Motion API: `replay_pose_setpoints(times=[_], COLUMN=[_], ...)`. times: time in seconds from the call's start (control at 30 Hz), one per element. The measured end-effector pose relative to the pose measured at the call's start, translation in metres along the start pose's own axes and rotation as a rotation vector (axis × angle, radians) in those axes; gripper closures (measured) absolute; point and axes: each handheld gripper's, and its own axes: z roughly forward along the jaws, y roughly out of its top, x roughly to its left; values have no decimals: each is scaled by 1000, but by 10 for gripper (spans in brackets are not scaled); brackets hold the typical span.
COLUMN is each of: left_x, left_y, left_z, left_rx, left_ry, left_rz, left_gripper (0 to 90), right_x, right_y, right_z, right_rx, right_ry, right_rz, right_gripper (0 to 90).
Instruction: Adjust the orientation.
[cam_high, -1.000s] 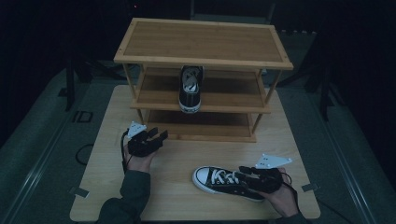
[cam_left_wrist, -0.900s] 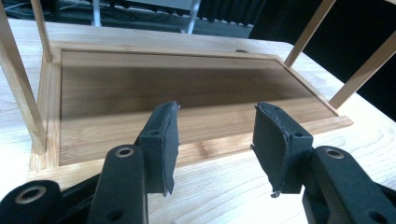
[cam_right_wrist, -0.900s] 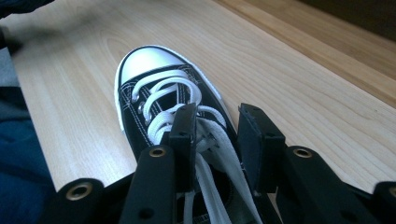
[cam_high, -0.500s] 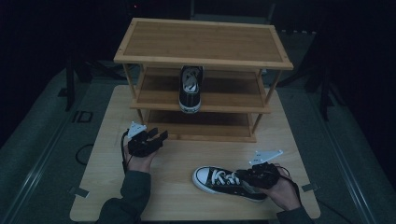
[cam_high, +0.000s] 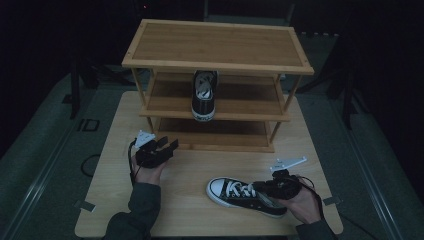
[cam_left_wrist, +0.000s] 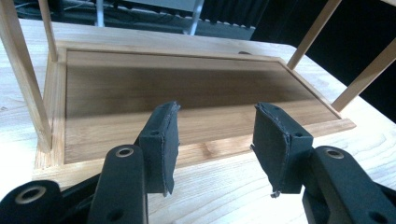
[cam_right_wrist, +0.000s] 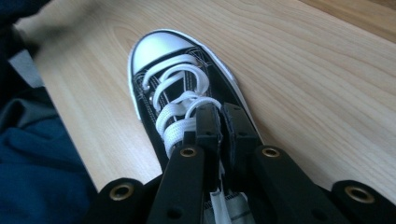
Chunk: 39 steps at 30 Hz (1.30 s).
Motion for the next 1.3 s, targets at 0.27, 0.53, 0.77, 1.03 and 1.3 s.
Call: replay_pose_setpoints(times=[0.27, 0.53, 0.77, 1.03, 1.3], left_x=[1, 3, 1, 1, 1], left_y=[1, 0, 0, 0, -1], left_z=[-2, -3, -2, -1, -1], left_rx=[-7, -9, -6, -3, 0], left_ry=[0, 2, 1, 1, 1], left_rz=[-5, -11, -3, -1, 2], left_gripper=[511, 511, 511, 511, 511], right_x=[4, 4, -2, -6, -14], right_y=[2, 4, 3, 5, 16], right_z=[-3, -8, -15, -29, -26], right_rx=[-57, -151, -242, -369, -468], right_ry=[43, 58, 13, -46, -130], right_rz=[46, 85, 140, 196, 281], right_gripper=[867, 869, 871, 871, 871])
